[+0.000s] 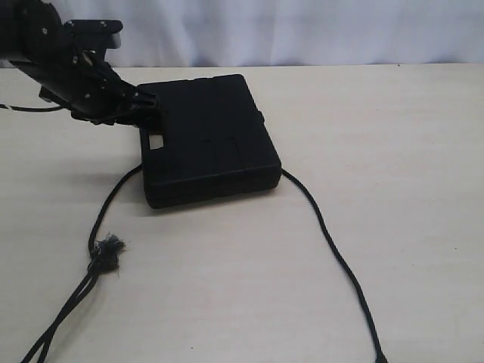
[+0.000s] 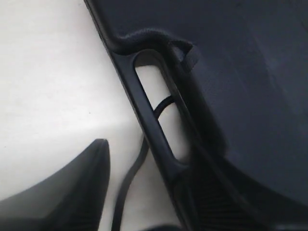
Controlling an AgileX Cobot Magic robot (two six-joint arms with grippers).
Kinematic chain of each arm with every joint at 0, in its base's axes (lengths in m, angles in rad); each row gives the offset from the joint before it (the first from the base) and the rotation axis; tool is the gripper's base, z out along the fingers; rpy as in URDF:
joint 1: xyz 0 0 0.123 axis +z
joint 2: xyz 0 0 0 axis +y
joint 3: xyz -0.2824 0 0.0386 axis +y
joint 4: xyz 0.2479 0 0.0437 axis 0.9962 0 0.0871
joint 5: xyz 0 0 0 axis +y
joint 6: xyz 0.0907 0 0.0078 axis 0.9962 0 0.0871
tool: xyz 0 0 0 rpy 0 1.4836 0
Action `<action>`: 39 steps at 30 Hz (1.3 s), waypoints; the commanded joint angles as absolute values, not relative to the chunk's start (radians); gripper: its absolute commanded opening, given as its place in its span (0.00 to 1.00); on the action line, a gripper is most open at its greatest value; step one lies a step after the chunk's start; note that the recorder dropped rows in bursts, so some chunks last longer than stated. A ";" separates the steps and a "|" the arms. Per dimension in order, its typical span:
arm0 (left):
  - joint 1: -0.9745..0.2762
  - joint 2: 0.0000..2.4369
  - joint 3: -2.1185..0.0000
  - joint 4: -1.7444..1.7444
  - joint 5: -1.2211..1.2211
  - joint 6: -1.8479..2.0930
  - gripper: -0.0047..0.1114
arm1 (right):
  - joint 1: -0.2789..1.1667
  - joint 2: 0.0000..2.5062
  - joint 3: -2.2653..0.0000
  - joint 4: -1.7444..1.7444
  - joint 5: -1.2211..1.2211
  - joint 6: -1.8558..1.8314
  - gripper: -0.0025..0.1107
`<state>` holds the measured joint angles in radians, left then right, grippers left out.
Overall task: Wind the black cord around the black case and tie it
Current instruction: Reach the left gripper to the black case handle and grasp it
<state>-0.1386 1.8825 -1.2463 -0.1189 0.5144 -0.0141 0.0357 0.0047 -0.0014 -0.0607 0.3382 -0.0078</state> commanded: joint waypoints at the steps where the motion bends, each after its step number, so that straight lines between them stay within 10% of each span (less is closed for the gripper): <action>1: -0.141 1.944 -1.252 -0.182 0.433 -0.033 0.46 | 0.036 0.000 0.000 -0.060 0.335 -0.010 0.06; 21: -0.141 2.145 -1.331 -0.234 0.326 -0.034 0.45 | 0.036 0.000 0.000 -0.060 0.335 -0.010 0.06; 31: -0.141 2.145 -1.331 -0.310 0.323 -0.034 0.06 | 0.036 0.000 0.000 -0.060 0.335 -0.010 0.06; 39: -0.141 2.134 -1.331 -0.354 0.317 -0.034 0.04 | 0.036 0.000 0.000 -0.060 0.282 -0.010 0.06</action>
<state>-0.1378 2.1486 -1.3212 -0.3188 0.3349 -0.0247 0.0357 0.0047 -0.0014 -0.0607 0.3292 -0.0078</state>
